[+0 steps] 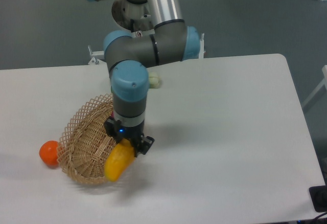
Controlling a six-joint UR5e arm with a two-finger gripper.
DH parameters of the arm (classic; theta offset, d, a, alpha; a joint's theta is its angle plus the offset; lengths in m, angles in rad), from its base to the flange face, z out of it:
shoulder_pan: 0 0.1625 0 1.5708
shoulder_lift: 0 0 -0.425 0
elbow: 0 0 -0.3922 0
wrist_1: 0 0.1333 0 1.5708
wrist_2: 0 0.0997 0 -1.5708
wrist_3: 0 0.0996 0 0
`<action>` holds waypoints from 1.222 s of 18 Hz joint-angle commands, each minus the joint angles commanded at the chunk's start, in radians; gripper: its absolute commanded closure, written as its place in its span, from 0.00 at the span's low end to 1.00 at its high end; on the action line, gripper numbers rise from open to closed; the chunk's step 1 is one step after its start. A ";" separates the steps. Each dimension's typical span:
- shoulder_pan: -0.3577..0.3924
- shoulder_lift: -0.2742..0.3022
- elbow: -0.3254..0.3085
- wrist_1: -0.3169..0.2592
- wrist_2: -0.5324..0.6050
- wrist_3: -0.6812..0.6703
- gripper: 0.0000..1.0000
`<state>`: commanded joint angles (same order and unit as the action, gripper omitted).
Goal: Pick up the mango from the basket
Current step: 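Lift the held mango up and out of the basket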
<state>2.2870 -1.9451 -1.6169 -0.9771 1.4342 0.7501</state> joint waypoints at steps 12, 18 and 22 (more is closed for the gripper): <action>0.135 -0.009 0.017 0.002 0.117 0.152 0.65; 0.190 -0.012 0.022 0.002 0.126 0.291 0.65; 0.215 -0.012 0.025 0.002 0.127 0.380 0.65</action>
<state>2.5019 -1.9574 -1.5923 -0.9756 1.5616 1.1304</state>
